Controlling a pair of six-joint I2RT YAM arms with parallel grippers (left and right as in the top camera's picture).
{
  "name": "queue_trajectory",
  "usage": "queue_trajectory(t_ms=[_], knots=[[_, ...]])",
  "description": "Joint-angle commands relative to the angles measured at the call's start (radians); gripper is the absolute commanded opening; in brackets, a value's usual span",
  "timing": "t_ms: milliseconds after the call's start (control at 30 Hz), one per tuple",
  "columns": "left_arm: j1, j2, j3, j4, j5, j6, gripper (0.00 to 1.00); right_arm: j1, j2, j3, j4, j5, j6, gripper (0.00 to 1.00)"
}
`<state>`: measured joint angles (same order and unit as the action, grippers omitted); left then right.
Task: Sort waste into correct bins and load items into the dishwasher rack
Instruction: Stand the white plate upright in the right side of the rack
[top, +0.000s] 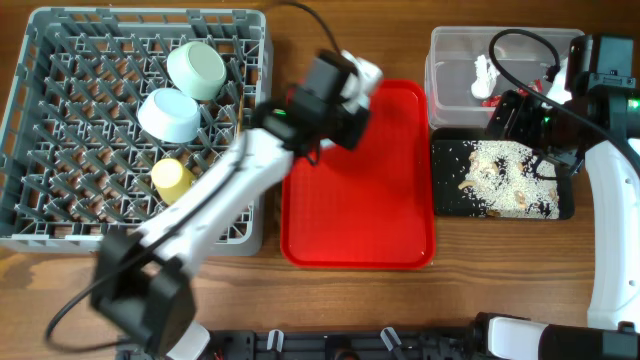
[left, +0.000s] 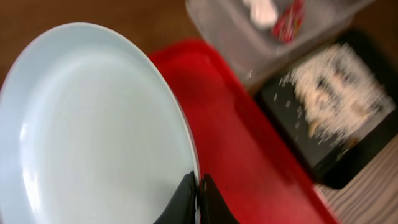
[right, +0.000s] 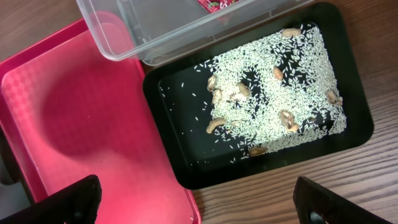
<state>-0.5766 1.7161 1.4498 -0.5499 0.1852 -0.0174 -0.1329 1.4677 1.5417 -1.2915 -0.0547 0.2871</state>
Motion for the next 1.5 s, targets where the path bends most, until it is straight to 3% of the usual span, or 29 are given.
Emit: queue_trajectory(t_ms=[0,167,400,667,700,733,767,833,1033,1300,1467], knots=[[0.154,-0.12,0.021,0.0,0.239,-0.064,0.04,-0.002,0.001,0.003,-0.003,0.003,0.001,1.0],[0.438,-0.148,0.021,0.034,0.658,-0.137,0.04,-0.002,0.001,0.003,-0.003,0.003,0.001,1.0],[0.638,-0.074,0.021,0.032,0.803,-0.202,0.04,-0.002,0.001,0.003,-0.003,0.003,0.002,1.0],[0.678,0.033,0.021,0.034,0.887,-0.227,0.04,-0.002,0.001,0.003,-0.004,0.003,0.001,1.0],[0.679,0.042,0.021,0.033,0.852,-0.227,0.04,-0.002,0.001,0.003,-0.004,0.003,0.001,1.0],[0.68,0.045,0.021,0.033,0.801,-0.226,0.15,-0.002,0.001,0.003,-0.004,0.003,0.001,1.0],[0.68,0.045,0.021,0.034,0.749,-0.226,0.38,-0.002,0.001,0.003,-0.004,0.003,0.001,1.0],[0.68,0.043,0.021,0.06,0.661,-0.227,0.97,-0.002,0.001,0.003,-0.005,0.003,0.001,1.0],[0.674,-0.05,0.025,0.095,0.566,-0.231,1.0,-0.002,0.001,0.003,-0.005,0.002,0.001,1.0],[0.587,-0.199,0.025,-0.275,0.238,-0.23,1.0,-0.002,0.001,0.003,0.011,-0.056,-0.06,1.0],[0.442,-0.201,0.025,-0.422,0.047,-0.236,1.0,0.003,0.001,0.003,0.035,-0.13,-0.078,1.0]])
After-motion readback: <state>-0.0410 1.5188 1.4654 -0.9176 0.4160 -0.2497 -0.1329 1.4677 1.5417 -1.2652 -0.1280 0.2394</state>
